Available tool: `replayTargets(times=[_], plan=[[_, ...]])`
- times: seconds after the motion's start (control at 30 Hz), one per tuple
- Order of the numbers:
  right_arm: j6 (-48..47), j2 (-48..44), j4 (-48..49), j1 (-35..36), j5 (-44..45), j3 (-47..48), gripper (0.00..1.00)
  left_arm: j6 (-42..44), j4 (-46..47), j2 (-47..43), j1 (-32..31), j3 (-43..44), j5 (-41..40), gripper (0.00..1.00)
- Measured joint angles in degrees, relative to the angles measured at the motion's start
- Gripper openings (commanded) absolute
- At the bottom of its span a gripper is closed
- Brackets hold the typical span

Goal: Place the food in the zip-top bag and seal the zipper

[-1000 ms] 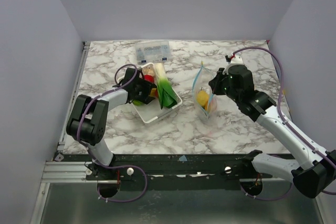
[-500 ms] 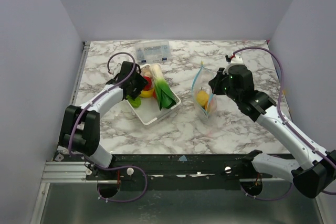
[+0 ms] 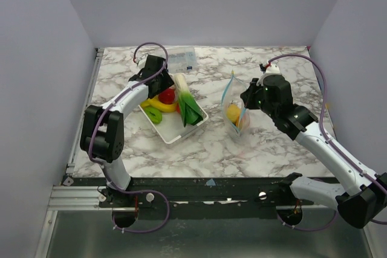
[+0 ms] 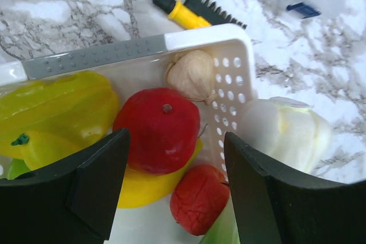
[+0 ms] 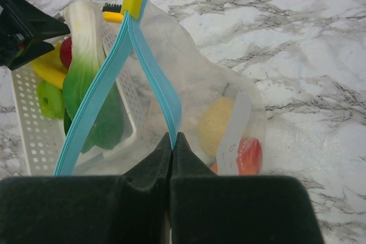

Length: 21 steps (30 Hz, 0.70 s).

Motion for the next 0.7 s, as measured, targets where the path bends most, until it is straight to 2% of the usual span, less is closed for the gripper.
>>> replayTargets(times=[0.17, 0.53, 0.63, 0.7], plan=[[0.0, -0.02, 0.0, 0.0, 0.0, 0.0, 0.01, -0.76, -3.98, 3.26, 0.0, 0.37, -0.81, 0.68], [0.02, -0.02, 0.0, 0.0, 0.0, 0.0, 0.01, -1.55, -6.69, 7.17, -0.02, 3.78, -0.81, 0.69], [0.02, -0.02, 0.0, 0.0, -0.02, -0.02, 0.01, -1.55, -7.21, 7.37, -0.02, 4.26, -0.68, 0.65], [0.02, -0.02, -0.02, 0.0, 0.0, -0.02, 0.01, -1.62, -7.32, 7.37, -0.02, 4.28, -0.63, 0.58]])
